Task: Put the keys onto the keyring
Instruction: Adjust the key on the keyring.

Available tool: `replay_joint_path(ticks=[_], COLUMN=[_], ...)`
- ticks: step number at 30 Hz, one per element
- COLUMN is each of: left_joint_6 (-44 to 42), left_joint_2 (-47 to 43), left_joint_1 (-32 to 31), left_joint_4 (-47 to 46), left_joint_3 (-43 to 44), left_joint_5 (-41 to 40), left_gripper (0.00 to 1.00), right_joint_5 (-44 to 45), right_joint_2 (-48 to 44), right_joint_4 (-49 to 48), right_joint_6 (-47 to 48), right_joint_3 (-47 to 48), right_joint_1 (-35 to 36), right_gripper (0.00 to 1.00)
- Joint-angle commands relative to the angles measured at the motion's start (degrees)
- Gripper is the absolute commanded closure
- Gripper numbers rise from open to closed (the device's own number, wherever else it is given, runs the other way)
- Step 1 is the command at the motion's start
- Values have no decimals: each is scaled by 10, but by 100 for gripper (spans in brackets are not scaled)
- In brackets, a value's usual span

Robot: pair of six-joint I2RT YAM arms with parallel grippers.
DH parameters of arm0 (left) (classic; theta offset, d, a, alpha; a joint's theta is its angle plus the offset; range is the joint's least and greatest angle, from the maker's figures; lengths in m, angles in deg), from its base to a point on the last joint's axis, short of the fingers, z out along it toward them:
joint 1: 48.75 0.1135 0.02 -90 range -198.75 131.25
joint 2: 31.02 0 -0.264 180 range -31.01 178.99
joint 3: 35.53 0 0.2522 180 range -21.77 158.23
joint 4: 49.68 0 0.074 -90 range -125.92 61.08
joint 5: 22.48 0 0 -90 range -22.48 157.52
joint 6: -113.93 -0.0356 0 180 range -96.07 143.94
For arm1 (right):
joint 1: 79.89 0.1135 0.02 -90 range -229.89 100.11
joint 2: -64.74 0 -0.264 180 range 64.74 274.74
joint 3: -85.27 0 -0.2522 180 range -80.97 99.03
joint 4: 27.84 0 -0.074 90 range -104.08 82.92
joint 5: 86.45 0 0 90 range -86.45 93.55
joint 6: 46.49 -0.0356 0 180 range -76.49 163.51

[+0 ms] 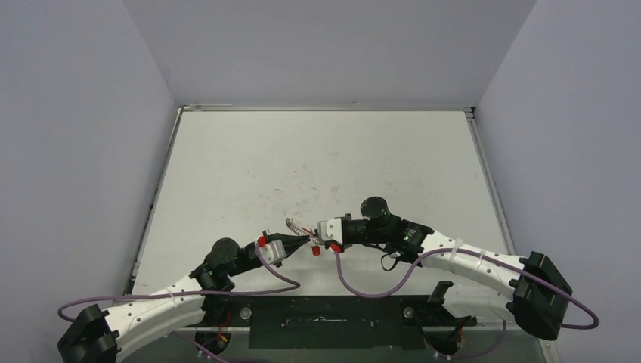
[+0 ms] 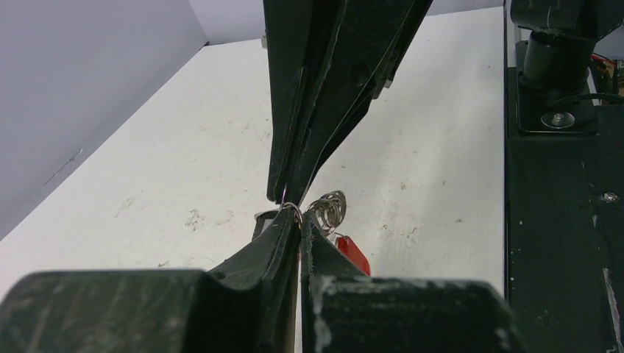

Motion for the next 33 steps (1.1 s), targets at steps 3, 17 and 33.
replay_joint_path(ticks=[3,17,33], left_joint_6=[-1,3,36], left_joint_2=[109,402,202], left_joint_1=[-1,4,0], left_joint_4=[-110,-344,-121], left_joint_3=[24,17,-31], left_joint_5=[-7,-12,-26], left_gripper=[100,100,69], right_joint_5=[91,137,76], right_joint_2=[-49,0,118], right_joint_4=[44,-9,-164], right_joint_6=[20,-15,-99], right_joint_3=[11,-63,-71], right_joint_1=[-5,-5,-8], right_gripper=[100,100,100])
